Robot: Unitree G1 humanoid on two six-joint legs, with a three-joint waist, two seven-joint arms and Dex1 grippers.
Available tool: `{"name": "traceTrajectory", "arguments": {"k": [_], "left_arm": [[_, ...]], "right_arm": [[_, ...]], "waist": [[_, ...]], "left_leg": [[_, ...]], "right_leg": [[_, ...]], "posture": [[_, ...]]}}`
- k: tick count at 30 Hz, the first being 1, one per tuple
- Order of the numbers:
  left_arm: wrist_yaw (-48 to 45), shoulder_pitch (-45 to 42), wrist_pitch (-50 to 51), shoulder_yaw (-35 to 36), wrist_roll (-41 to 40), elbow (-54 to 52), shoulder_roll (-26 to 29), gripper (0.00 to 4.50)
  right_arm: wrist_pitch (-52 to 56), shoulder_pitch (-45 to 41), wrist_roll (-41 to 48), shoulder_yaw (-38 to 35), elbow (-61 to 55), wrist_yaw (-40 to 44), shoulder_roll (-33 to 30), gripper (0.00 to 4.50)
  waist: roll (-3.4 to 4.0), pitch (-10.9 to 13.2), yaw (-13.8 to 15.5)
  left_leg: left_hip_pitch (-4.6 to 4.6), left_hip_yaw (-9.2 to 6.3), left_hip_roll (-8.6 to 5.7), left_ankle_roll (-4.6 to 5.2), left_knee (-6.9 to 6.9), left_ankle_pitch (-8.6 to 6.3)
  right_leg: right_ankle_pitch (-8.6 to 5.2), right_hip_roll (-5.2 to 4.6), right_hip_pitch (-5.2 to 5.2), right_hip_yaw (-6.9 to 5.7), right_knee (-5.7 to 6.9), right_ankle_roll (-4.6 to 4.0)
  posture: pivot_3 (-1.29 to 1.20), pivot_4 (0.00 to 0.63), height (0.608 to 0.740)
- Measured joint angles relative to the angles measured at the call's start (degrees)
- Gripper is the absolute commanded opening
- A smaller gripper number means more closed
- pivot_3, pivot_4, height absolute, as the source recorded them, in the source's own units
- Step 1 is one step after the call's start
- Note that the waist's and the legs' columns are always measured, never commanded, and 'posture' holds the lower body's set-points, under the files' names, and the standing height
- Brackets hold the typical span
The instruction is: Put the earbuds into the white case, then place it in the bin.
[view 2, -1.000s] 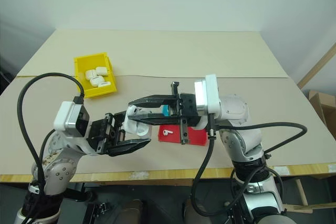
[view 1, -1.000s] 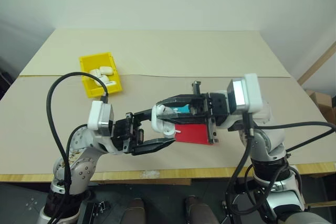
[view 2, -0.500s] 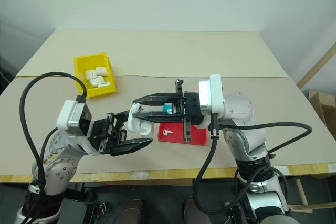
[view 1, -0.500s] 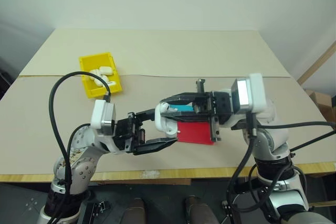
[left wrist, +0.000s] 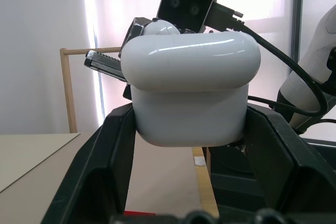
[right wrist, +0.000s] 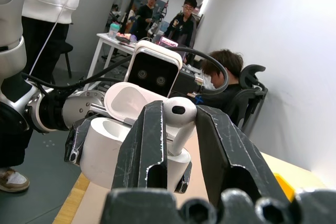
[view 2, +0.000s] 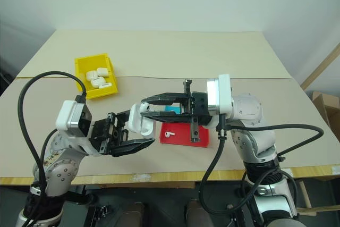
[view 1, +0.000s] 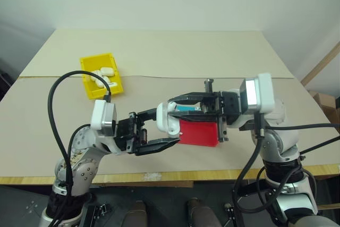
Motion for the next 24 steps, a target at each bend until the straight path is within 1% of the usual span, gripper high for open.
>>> {"name": "traceTrajectory", "arguments": {"k": [5, 18, 20, 22, 24], "left_arm": [[-0.61, 0.1, -0.11, 0.03, 0.25, 0.5, 0.0, 2.82], [-2.75, 2.06, -1.82, 0.16, 0.82, 1.7, -0.22, 2.82], [-2.97, 2.29, -2.26, 0.18, 0.94, 1.85, -0.21, 2.82], [-3.77, 2.45, -2.85, 0.39, 1.0, 2.26, -0.16, 2.82], [-4.27, 2.82, -2.99, 0.53, 1.13, 2.65, -0.16, 2.82]], "right_arm": [[0.0, 0.09, -0.23, 0.11, 0.0, 0.54, -1.02, 0.64], [-0.69, 0.17, -2.32, 1.78, 0.07, 0.92, -1.19, 0.64], [-0.98, 0.17, -2.61, 1.97, 0.08, 0.83, -1.19, 1.38], [-1.33, 0.15, -3.39, 1.9, 0.59, 0.53, -1.25, 1.97], [-1.77, 0.15, -4.07, 1.87, 1.03, 0.24, -1.25, 2.68]], "waist": [[0.0, 0.0, 0.03], [0.0, 0.0, 0.01], [0.0, 0.0, 0.03], [0.0, 0.0, 0.03], [0.0, 0.0, 0.0]], "left_leg": [[-0.01, 0.0, 0.0, 0.0, 0.0, 0.0], [0.0, 0.0, 0.0, 0.0, 0.0, 0.0], [0.0, 0.0, 0.0, 0.0, 0.0, 0.0], [0.01, 0.01, 0.0, 0.0, 0.0, 0.0], [0.01, 0.01, 0.0, 0.0, 0.0, 0.0]], "right_leg": [[0.0, 0.0, 0.0, 0.0, -0.01, 0.0], [0.0, 0.0, 0.0, 0.0, -0.01, 0.0], [0.0, 0.0, 0.0, 0.0, 0.0, 0.0], [0.0, 0.0, 0.01, 0.0, 0.0, 0.0], [0.0, 0.0, 0.0, 0.0, 0.0, 0.0]], "posture": [[0.0, 0.15, 0.74], [0.0, 0.15, 0.74], [0.0, 0.15, 0.74], [0.0, 0.15, 0.74], [0.0, 0.15, 0.74]]}}
